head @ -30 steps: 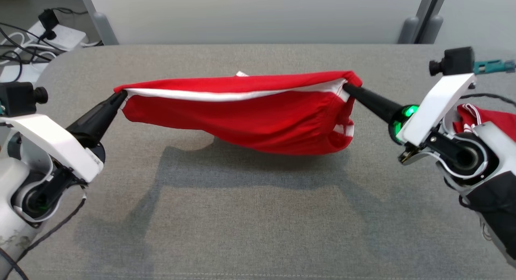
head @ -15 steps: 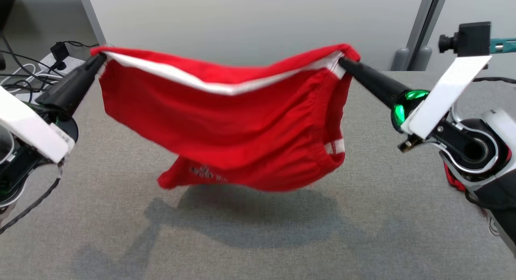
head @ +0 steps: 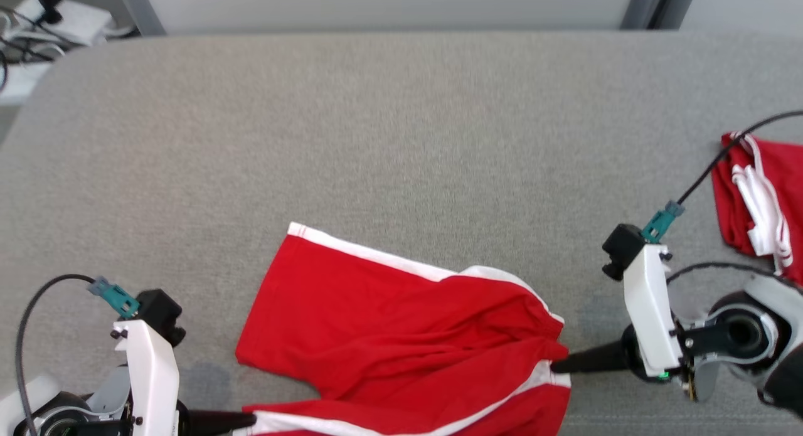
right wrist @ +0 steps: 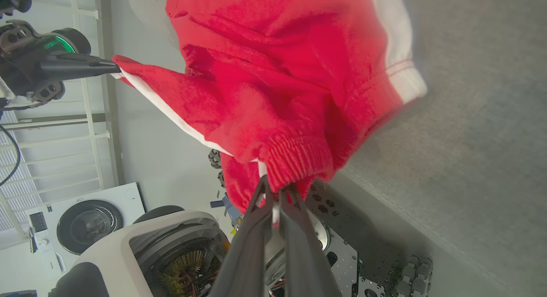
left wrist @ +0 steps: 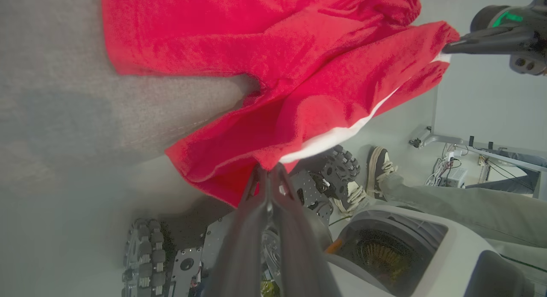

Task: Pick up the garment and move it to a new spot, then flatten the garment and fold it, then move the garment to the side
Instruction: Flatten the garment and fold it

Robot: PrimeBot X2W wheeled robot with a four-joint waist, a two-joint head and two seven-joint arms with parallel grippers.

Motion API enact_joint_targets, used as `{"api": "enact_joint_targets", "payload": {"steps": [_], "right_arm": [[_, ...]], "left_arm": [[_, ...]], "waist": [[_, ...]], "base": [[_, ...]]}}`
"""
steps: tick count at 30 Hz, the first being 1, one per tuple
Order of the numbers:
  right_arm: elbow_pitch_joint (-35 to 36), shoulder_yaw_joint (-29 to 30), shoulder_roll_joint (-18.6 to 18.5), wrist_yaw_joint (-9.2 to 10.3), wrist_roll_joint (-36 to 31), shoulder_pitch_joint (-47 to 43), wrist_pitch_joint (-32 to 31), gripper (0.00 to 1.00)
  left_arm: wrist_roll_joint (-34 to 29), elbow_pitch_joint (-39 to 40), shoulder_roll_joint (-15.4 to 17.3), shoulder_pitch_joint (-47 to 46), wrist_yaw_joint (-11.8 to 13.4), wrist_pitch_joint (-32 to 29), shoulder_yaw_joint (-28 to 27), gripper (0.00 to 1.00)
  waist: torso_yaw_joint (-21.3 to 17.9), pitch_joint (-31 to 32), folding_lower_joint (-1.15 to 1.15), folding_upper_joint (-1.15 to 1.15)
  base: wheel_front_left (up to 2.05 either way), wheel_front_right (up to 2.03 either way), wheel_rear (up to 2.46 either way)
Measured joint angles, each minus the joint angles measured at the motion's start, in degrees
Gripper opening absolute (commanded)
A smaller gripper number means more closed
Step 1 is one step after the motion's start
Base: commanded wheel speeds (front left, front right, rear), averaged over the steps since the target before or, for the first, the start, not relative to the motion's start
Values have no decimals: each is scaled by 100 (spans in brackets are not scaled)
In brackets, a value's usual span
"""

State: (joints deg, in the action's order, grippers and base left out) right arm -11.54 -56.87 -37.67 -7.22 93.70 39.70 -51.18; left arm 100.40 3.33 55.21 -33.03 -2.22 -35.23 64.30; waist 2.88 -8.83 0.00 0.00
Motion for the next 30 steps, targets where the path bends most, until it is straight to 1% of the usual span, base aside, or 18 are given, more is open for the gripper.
{"api": "enact_joint_targets", "payload": {"steps": [3, 4, 5, 6, 7, 8, 9, 11, 12, 14, 16, 18, 21, 24, 26, 28, 29, 30], "right_arm": [[-321, -73, 45, 0, -165, 477, -178, 0], [-503, 25, 145, 0, -257, 759, -133, 0], [-709, 225, 315, 0, -404, 1106, 157, 0], [-946, 475, 530, 0, -572, 1505, 559, 0], [-1174, 781, 765, 0, -809, 1972, 1111, 0], [-1483, 1131, 1016, 0, -1095, 2471, 1806, 0], [-1770, 1435, 1204, 0, -1279, 2992, 2242, 0], [-2329, 1873, 1395, 1, -1677, 3918, 3054, 0], [-2507, 1953, 1408, -2, -1852, 4239, 3198, 0], [-2797, 2017, 1528, -4, -2067, 4551, 3516, 0], [-3067, 2001, 1753, 1, -2115, 4544, 3521, 0], [-3268, 1949, 1895, 0, -2113, 4512, 3392, 0], [-3448, 1928, 1931, 0, -2105, 4478, 3159, 0], [-3543, 1922, 1934, 0, -1886, 4139, 2894, 0], [-3546, 1912, 1891, 0, -1736, 3753, 2698, 0], [-3473, 1886, 1793, 0, -1549, 3332, 2418, 0], [-3365, 1863, 1710, 0, -1447, 3101, 2279, 0], [-3140, 1786, 1514, 0, -1317, 2679, 2052, 0]], "left_arm": [[155, -229, -80, -85, 151, -579, 94, 0], [142, -385, -162, -219, 148, -571, 33, 0], [1, -595, -291, -450, 70, -280, -151, 0], [-316, -831, -481, -797, -97, 286, -438, 0], [-739, -1103, -740, -1263, -253, 1123, -864, 0], [-1124, -1351, -1020, -1809, -336, 2011, -1311, 0], [-1391, -1525, -1237, -2392, -405, 2607, -1697, 0], [-2023, -1746, -1479, -3393, -485, 3545, -2189, 0], [-2236, -1836, -1510, -3725, -487, 3798, -2285, 0], [-2560, -2019, -1610, -4005, -487, 4164, -2265, 0], [-2586, -2125, -1749, -3983, -486, 4196, -2016, 0], [-2520, -2229, -1858, -3901, -486, 4237, -1844, 0], [-2330, -2397, -1867, -3750, -486, 4337, -1667, 0], [-2212, -2515, -1884, -3372, -486, 4496, -1339, 0], [-2175, -2538, -1936, -3002, -486, 4612, -1089, 0], [-2062, -2524, -1987, -2630, -486, 4767, -966, 0], [-2093, -2479, -1961, -2471, -486, 4804, -820, 0], [-2198, -2443, -1908, -2175, -486, 4894, -617, 0]], "waist": [[-25, -399, 0, 0], [-34, -543, 0, 0], [-44, -696, 0, 0], [-53, -850, 0, 0], [-62, -1013, 0, 0], [-69, -1174, 0, 0], [-75, -1331, 0, 0], [-82, -1627, 0, 0], [-83, -1752, 0, 0], [-85, -1946, 0, 0], [-91, -2037, 0, 0], [-104, -2068, 0, 0], [-132, -2142, 0, 0], [-156, -2245, 0, 0], [-168, -2287, 0, 0], [-181, -2283, 0, 0], [-183, -2265, 0, 0], [-182, -2200, 0, 0]], "base": [[0, 0, 0], [0, 0, 0], [0, 0, 0], [0, 0, 0], [0, 0, 0], [0, 0, 0], [0, 0, 0], [0, 0, 0], [0, 0, 0], [0, 0, 0], [0, 0, 0], [0, 0, 0], [0, 0, 0], [0, 0, 0], [0, 0, 0], [0, 0, 0], [0, 0, 0], [0, 0, 0]]}}
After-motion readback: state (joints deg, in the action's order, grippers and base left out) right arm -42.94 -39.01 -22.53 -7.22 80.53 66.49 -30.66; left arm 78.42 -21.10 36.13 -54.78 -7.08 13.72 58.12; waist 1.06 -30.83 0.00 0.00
